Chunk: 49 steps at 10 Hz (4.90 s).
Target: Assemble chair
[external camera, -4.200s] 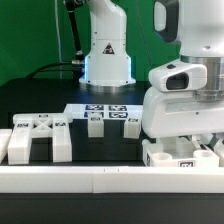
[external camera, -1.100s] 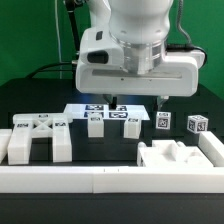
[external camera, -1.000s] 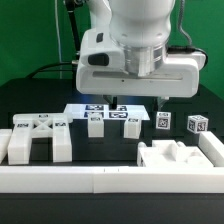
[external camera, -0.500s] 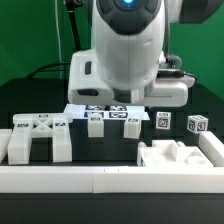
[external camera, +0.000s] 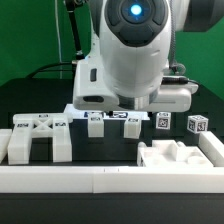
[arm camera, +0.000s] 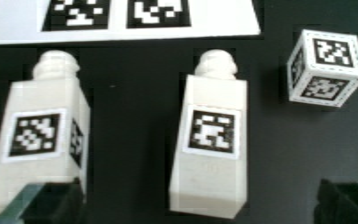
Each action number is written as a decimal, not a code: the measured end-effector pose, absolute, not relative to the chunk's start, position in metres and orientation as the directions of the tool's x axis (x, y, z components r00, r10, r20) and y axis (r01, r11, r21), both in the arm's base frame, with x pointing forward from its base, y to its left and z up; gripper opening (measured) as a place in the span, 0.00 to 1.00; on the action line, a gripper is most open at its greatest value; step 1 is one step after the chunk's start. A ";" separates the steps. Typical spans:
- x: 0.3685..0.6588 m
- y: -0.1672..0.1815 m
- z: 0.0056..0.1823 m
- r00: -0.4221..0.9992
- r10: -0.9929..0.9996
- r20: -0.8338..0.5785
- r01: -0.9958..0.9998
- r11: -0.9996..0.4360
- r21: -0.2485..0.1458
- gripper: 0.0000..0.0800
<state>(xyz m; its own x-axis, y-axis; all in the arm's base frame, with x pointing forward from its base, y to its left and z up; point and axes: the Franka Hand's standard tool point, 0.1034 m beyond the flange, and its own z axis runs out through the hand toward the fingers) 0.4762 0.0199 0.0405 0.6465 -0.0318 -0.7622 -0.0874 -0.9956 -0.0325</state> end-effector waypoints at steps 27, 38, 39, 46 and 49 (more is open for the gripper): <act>0.498 0.033 0.068 0.674 0.015 -0.738 -0.038 -0.998 -0.055 0.36; 0.578 0.029 0.100 0.914 -0.011 -0.405 -0.049 -0.995 -0.083 0.36; 0.584 0.030 0.106 0.938 -0.011 -0.347 -0.042 -0.996 -0.083 0.36; 0.605 0.026 0.103 0.978 -0.037 0.207 -0.029 -0.999 -0.043 0.36; 0.618 0.039 0.112 0.911 -0.012 0.411 -0.003 -1.000 -0.024 0.36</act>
Offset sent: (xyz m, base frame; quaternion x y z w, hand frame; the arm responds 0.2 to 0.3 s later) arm -0.0146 0.0065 -0.0180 -0.0077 0.0176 0.0159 0.9997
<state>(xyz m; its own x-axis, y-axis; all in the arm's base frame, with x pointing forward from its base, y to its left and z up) 0.6176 0.0391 0.1124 0.9113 -0.0122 0.4115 -0.0025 -0.9997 -0.0241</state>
